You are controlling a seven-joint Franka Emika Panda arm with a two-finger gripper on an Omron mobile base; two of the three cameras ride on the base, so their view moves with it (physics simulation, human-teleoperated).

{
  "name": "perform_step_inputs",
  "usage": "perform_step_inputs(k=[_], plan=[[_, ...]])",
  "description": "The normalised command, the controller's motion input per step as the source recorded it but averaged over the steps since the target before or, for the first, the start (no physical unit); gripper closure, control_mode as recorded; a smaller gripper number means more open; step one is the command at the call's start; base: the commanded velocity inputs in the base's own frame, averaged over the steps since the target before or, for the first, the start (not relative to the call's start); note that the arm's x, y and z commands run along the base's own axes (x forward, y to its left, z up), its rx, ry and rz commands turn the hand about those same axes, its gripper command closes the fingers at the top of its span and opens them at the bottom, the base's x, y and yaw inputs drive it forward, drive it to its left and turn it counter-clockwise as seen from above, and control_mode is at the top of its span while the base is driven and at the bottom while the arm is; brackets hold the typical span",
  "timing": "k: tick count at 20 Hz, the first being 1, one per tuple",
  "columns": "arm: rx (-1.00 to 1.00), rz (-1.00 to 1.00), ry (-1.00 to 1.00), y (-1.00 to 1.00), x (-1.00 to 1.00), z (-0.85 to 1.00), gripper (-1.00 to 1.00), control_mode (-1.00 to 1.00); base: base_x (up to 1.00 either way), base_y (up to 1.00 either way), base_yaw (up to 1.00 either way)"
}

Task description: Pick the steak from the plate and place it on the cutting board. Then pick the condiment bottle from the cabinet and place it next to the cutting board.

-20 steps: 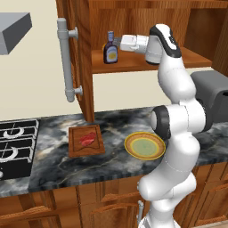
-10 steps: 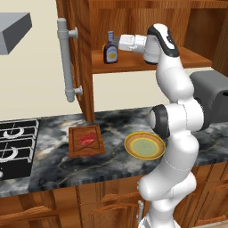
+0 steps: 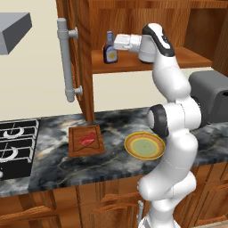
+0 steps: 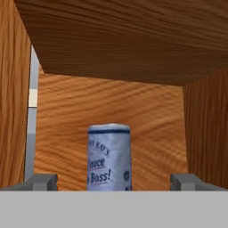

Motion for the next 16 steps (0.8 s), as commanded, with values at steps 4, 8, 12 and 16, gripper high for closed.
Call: perform_step_inputs(k=[4, 8, 12, 16], plan=[[0.0, -0.02, 0.02, 0.0, 0.19, 0.0, -1.0, -1.0, 0.0, 0.0, 0.0], [0.0, -0.01, 0.02, 0.0, 0.06, 0.0, 1.0, -1.0, 0.0, 0.0, 0.0], [0.0, 0.0, 0.0, 0.0, 0.0, 0.0, 1.0, -1.0, 0.0, 0.0, 0.0], [0.0, 0.0, 0.0, 0.0, 0.0, 0.0, 1.0, -1.0, 0.0, 0.0, 0.0]])
